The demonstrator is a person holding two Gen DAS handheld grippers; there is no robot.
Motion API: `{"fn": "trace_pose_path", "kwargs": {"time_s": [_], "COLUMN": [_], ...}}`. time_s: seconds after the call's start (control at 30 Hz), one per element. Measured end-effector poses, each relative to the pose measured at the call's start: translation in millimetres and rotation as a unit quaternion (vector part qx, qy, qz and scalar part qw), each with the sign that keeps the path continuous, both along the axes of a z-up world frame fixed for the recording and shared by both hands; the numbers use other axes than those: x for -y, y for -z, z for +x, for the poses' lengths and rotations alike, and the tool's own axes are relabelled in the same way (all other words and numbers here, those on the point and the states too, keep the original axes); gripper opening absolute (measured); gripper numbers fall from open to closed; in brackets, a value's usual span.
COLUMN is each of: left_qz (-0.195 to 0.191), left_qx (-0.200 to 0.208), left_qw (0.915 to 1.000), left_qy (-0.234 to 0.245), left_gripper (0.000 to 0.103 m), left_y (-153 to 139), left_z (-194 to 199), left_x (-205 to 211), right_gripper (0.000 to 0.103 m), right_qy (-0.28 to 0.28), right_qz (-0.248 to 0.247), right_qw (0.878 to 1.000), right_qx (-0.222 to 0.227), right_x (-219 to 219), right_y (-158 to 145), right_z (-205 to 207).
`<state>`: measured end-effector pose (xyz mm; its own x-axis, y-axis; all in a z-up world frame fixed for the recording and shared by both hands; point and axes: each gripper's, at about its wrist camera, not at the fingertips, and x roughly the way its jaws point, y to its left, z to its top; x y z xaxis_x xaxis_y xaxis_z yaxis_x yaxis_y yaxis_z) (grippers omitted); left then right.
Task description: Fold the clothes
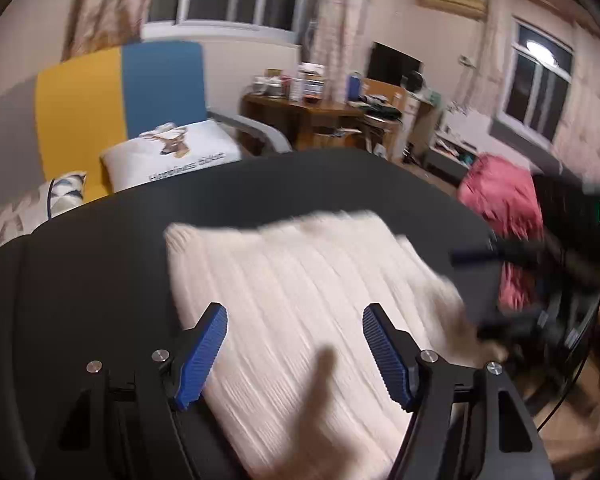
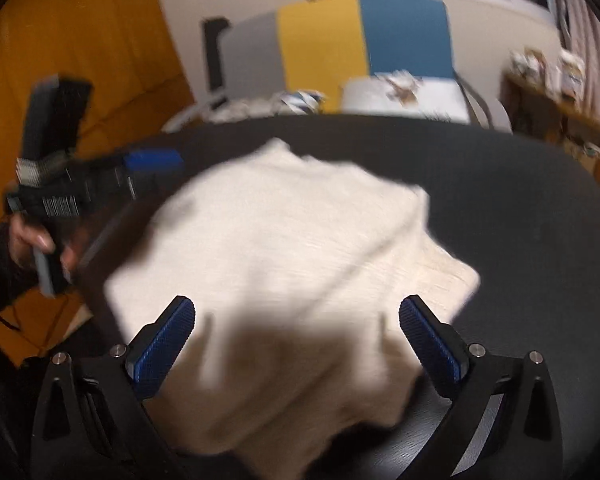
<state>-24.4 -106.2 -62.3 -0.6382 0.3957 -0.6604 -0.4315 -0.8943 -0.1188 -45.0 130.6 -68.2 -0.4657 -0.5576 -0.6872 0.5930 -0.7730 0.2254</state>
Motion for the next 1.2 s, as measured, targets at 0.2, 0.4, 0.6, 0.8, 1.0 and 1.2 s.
{"fn": "trace_pose_path", "kwargs": {"time_s": [0.2,0.4,0.6,0.8,1.0,1.2], "left_qz": [-0.02,0.042,0.051,-0.005,-0.002,-0.02], "left_qx": [0.019,0.02,-0.006,0.001,0.022,0.062], "left_qw": [0.9995,0.9988,0.9976,0.9906,0.9848,0.9818], "left_qy": [-0.016,-0.016,0.047,0.137,0.173,0.179], "left_gripper": [0.073,0.072,0.072,0.072,0.072,0.072], "left_y": [39,21,-11,-14,2,23], "left_z": [25,38,20,-16,-27,-49], "left_x": [-16,3,-9,-65,-88,-102], "right_gripper": [0.103,0.103,0.103,0.103,0.103,0.103], "right_qy": [-0.047,-0.053,-0.116,-0.172,-0.224,-0.317], "right_qz": [-0.009,-0.085,-0.157,-0.109,-0.136,-0.076], "right_qw": [0.998,0.992,0.977,0.974,0.958,0.931], "right_qx": [0.031,0.079,0.083,0.103,0.112,0.163], "right_x": [15,2,-18,4,4,21], "right_y": [25,27,1,14,16,26], "right_z": [16,23,43,49,45,48]}}
